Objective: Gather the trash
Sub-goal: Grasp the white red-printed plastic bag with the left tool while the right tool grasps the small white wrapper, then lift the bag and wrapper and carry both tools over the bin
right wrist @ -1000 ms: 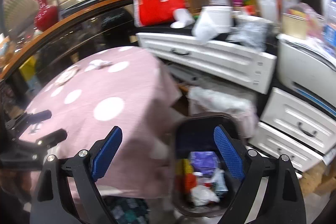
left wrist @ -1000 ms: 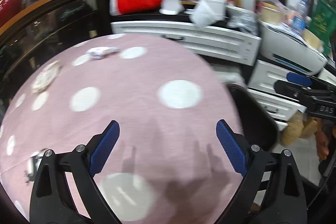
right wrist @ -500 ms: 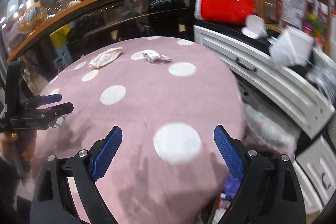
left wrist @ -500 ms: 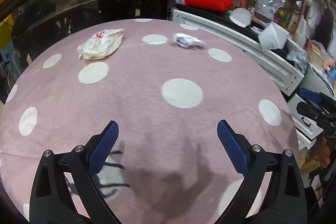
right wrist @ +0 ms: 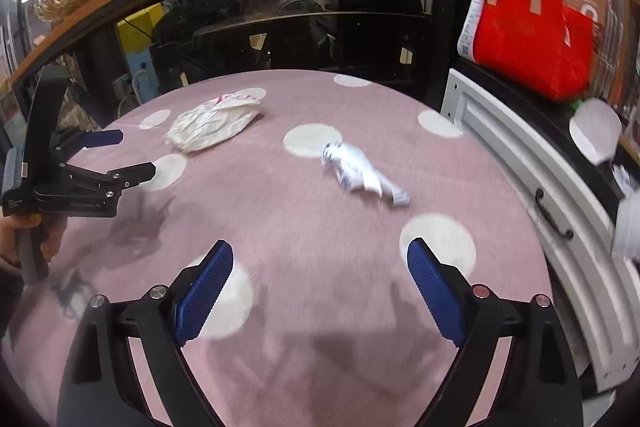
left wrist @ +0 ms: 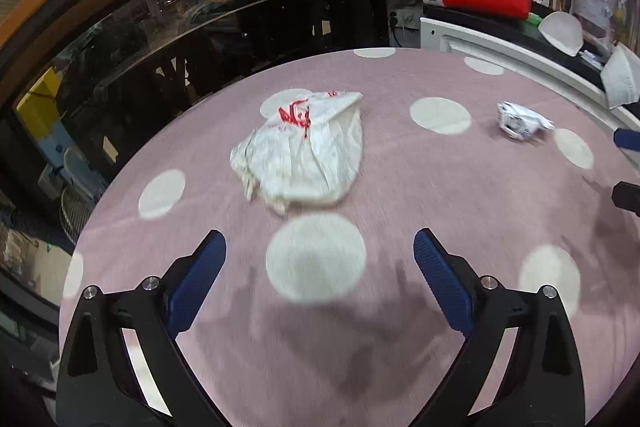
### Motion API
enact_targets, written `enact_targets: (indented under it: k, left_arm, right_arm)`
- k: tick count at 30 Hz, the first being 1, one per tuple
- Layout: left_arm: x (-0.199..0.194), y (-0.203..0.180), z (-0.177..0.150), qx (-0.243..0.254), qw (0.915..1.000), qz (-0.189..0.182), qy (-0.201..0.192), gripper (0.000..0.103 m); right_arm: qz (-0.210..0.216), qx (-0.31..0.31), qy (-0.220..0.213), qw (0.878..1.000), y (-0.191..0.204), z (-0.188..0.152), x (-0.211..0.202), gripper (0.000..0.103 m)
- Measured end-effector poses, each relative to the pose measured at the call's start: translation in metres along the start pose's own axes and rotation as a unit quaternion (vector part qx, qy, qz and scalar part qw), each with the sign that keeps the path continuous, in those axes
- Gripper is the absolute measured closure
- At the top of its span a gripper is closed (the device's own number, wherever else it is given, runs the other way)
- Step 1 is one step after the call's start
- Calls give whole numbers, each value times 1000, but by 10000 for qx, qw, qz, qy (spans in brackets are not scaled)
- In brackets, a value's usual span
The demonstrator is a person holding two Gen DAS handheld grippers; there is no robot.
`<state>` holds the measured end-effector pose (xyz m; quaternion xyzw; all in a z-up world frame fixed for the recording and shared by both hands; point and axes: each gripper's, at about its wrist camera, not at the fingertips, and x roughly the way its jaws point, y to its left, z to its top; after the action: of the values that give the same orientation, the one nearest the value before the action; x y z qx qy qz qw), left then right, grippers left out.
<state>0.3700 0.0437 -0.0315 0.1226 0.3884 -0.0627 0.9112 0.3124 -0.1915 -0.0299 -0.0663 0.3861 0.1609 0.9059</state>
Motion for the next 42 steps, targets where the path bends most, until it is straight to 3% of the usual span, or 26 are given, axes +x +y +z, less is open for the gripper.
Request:
enact_targets:
  k: [6,10,12,14,15,17,18,21,24,33,37,42]
  left_arm:
    - [55,13,39,-102,9994,-107,320,10]
    - [82,10,49,82,9981,74,603,10]
    - [88,15,49,-67,9976,41,690,21]
    - [90,19,49,-214,9972,35,722,28]
    - [89,20,49,-283,9971,10,703,35]
    - [87,24,49,-429,9969,3,662,45]
    - [86,26,49,-506,9966,6,651,57]
    - [81,26,48,-686,9957,-53,618,66]
    - [71,23,45,-780,9957,-82,496,72]
    - [-12,-12,25,-560,9975,-109,-407,74]
    - [-44,-27,9,-632,9958,-369,-556,74]
    - [-78,-48,-10,-531,9949,-409,-757,73]
  right_arm:
    - [-247,-376,196,9988,-5,36,49,23]
    - [-367,-514,427,9971,-4,44,78,33]
    - [-443,-547,511,9962,-5,45,89,43]
    - [-469,-446,605,9961,-8,44,96,62]
    - [-514,-375,598,9962,-10,44,97,67]
    - [-462,-237,543,9972,-13,42,94,70]
    - [-440,-180,520,9975,-14,40,92,71]
    - [-418,-28,421,9982,-17,40,83,73]
    - [-353,192,292,9988,-20,37,68,73]
    - [-152,286,-22,9995,-11,13,15,73]
    - [-17,292,-147,9995,-3,-4,-11,73]
    - [-7,258,-256,9993,7,-25,-41,73]
